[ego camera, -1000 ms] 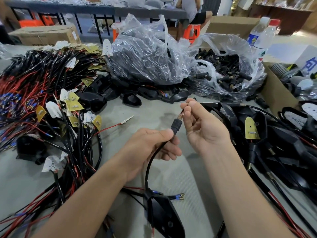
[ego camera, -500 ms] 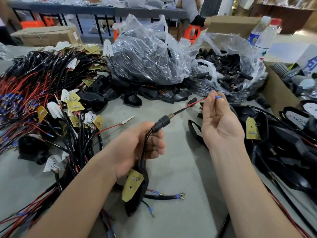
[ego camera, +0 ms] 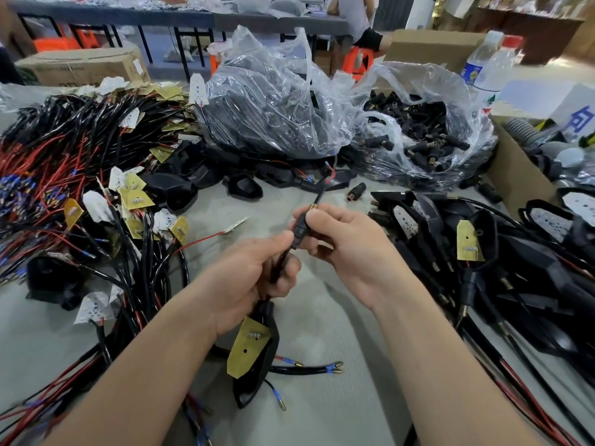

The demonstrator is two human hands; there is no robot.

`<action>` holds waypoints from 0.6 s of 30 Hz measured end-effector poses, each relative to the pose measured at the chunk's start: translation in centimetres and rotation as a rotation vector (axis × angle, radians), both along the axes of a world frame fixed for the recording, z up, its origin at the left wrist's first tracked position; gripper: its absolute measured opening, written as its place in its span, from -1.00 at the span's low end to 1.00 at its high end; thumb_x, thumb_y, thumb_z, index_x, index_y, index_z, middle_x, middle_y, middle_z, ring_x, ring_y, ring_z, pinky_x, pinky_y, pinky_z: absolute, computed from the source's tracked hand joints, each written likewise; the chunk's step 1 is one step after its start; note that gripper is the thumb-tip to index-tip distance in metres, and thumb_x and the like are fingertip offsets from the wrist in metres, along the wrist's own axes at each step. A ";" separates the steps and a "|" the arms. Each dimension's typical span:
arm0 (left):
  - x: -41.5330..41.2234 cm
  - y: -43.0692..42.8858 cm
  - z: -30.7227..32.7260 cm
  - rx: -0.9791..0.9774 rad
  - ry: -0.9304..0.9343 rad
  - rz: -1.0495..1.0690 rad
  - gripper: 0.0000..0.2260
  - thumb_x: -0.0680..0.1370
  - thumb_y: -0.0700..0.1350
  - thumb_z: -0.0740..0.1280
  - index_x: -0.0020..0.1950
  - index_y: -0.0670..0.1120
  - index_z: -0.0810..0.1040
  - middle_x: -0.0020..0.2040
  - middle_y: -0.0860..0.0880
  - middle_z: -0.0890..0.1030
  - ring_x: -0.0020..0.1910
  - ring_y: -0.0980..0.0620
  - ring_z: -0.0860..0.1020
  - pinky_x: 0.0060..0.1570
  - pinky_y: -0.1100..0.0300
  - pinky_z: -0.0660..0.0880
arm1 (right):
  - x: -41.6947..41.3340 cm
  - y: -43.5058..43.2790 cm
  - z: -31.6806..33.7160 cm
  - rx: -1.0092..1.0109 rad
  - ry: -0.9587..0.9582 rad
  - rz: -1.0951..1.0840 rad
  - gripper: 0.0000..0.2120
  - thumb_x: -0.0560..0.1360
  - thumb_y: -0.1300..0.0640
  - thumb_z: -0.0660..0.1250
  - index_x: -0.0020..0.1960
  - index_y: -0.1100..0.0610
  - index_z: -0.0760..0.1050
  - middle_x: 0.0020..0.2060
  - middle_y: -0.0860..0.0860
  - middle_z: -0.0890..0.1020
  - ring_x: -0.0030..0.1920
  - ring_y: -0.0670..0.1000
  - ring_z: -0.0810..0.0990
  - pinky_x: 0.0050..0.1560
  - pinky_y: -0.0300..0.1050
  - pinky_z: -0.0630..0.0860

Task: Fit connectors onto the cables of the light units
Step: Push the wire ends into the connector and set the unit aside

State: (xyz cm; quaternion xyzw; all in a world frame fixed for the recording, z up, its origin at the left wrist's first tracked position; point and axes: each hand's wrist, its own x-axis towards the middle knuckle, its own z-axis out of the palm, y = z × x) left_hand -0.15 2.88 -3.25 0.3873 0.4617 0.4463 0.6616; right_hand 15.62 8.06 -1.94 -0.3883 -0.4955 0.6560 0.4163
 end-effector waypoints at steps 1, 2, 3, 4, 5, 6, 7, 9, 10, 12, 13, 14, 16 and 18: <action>-0.1 0.1 0.0 -0.011 -0.012 -0.019 -0.63 0.69 0.02 0.16 0.15 -0.14 0.70 -0.29 -0.07 0.58 -0.40 0.06 0.50 -0.41 0.29 0.40 | 0.0 0.0 0.1 -0.009 0.051 -0.023 -0.84 0.64 0.26 0.25 0.03 0.20 0.62 -0.17 0.08 0.71 -0.20 -0.01 0.59 -0.11 -0.15 0.51; -0.2 0.1 -0.1 -0.022 -0.011 -0.057 -0.62 0.68 0.05 0.18 0.14 -0.10 0.73 -0.22 -0.09 0.64 -0.32 0.04 0.58 -0.35 0.28 0.48 | 0.0 0.1 0.2 -0.018 0.106 -0.048 -0.83 0.65 0.27 0.24 0.01 0.20 0.61 -0.18 0.09 0.70 -0.17 0.02 0.58 -0.14 -0.18 0.51; -0.5 0.2 -0.2 -0.026 0.003 -0.108 -0.65 0.66 0.08 0.21 0.14 -0.07 0.73 -0.15 -0.10 0.67 -0.22 0.03 0.64 -0.27 0.27 0.54 | 0.1 0.2 0.3 -0.022 0.154 -0.074 -0.81 0.65 0.28 0.22 0.00 0.18 0.61 -0.17 0.09 0.70 -0.16 0.02 0.58 -0.16 -0.19 0.49; -0.8 0.2 -0.3 -0.028 0.022 -0.161 -0.68 0.63 0.08 0.27 0.15 -0.05 0.73 -0.10 -0.11 0.69 -0.14 0.01 0.66 -0.22 0.26 0.56 | 0.2 0.4 0.4 -0.021 0.196 -0.102 -0.80 0.66 0.29 0.21 0.00 0.17 0.61 -0.16 0.09 0.70 -0.17 0.01 0.59 -0.17 -0.20 0.48; -1.1 0.2 -0.4 -0.031 0.031 -0.210 -0.71 0.59 0.04 0.31 0.15 -0.06 0.73 -0.06 -0.13 0.70 -0.10 -0.01 0.67 -0.18 0.24 0.58 | 0.4 0.6 0.5 -0.018 0.237 -0.134 -0.79 0.66 0.29 0.21 0.01 0.17 0.61 -0.15 0.09 0.70 -0.18 0.00 0.60 -0.17 -0.22 0.50; -1.2 0.2 -0.5 -0.035 0.033 -0.242 -0.73 0.56 -0.01 0.33 0.14 -0.07 0.73 -0.05 -0.14 0.70 -0.09 -0.04 0.67 -0.16 0.21 0.59 | 0.7 0.8 0.5 -0.015 0.274 -0.166 -0.79 0.66 0.29 0.20 0.02 0.18 0.61 -0.14 0.09 0.71 -0.18 -0.01 0.61 -0.15 -0.22 0.52; -1.3 0.2 -0.6 -0.040 0.027 -0.250 -0.74 0.54 -0.07 0.32 0.11 -0.10 0.74 -0.05 -0.16 0.70 -0.10 -0.05 0.67 -0.16 0.19 0.59 | 1.0 1.0 0.6 -0.011 0.305 -0.195 -0.80 0.66 0.29 0.20 0.03 0.19 0.61 -0.13 0.10 0.71 -0.18 -0.01 0.61 -0.14 -0.22 0.54; -1.4 0.2 -0.8 -0.030 0.012 -0.207 -0.77 0.57 -0.19 0.29 0.04 -0.13 0.75 -0.12 -0.16 0.68 -0.22 -0.04 0.65 -0.24 0.18 0.57 | 1.5 1.2 0.7 -0.006 0.342 -0.223 -0.80 0.66 0.29 0.21 0.04 0.19 0.61 -0.12 0.10 0.71 -0.17 -0.01 0.62 -0.10 -0.20 0.55; -1.4 0.3 -0.8 -0.019 0.022 -0.177 -0.76 0.59 -0.22 0.27 0.01 -0.13 0.75 -0.15 -0.15 0.67 -0.28 -0.01 0.62 -0.29 0.20 0.54 | 1.7 1.2 0.7 -0.004 0.345 -0.213 -0.81 0.66 0.29 0.21 0.04 0.19 0.61 -0.12 0.10 0.71 -0.15 0.00 0.62 -0.09 -0.19 0.55; -1.5 0.3 -0.7 0.004 0.057 -0.172 -0.76 0.59 -0.22 0.27 0.01 -0.14 0.75 -0.18 -0.16 0.65 -0.34 0.02 0.57 -0.34 0.22 0.50 | 2.0 1.0 0.6 0.012 0.307 -0.136 -0.81 0.66 0.28 0.21 0.05 0.17 0.61 -0.10 0.10 0.71 -0.12 0.00 0.63 -0.08 -0.18 0.56; -1.5 0.2 -0.8 0.012 0.071 -0.195 -0.78 0.59 -0.23 0.28 0.03 -0.16 0.74 -0.18 -0.17 0.65 -0.35 0.02 0.56 -0.35 0.23 0.50 | 2.0 0.9 0.5 0.025 0.270 -0.084 -0.81 0.66 0.28 0.21 0.06 0.17 0.61 -0.09 0.10 0.71 -0.12 0.00 0.64 -0.08 -0.18 0.56; -1.4 0.1 -0.8 0.013 0.078 -0.219 -0.78 0.61 -0.26 0.28 0.06 -0.18 0.73 -0.17 -0.18 0.66 -0.35 0.02 0.56 -0.35 0.22 0.50 | 1.9 0.8 0.4 0.035 0.230 -0.040 -0.81 0.66 0.27 0.21 0.07 0.17 0.61 -0.09 0.10 0.71 -0.12 -0.01 0.64 -0.09 -0.20 0.56; -1.1 -0.1 -0.9 0.003 0.083 -0.243 -0.76 0.65 -0.30 0.24 0.10 -0.21 0.72 -0.16 -0.20 0.66 -0.35 0.01 0.56 -0.35 0.22 0.50 | 1.7 0.7 0.4 0.049 0.162 -0.001 -0.81 0.66 0.24 0.22 0.06 0.17 0.62 -0.11 0.10 0.72 -0.14 -0.03 0.63 -0.12 -0.22 0.56; -0.7 -0.2 -0.9 0.003 0.082 -0.254 -0.74 0.67 -0.31 0.21 0.11 -0.21 0.71 -0.15 -0.20 0.66 -0.35 0.01 0.55 -0.34 0.22 0.49 | 1.8 0.8 0.4 0.064 0.094 -0.015 -0.82 0.66 0.24 0.24 0.06 0.18 0.62 -0.12 0.11 0.72 -0.16 -0.01 0.61 -0.14 -0.21 0.54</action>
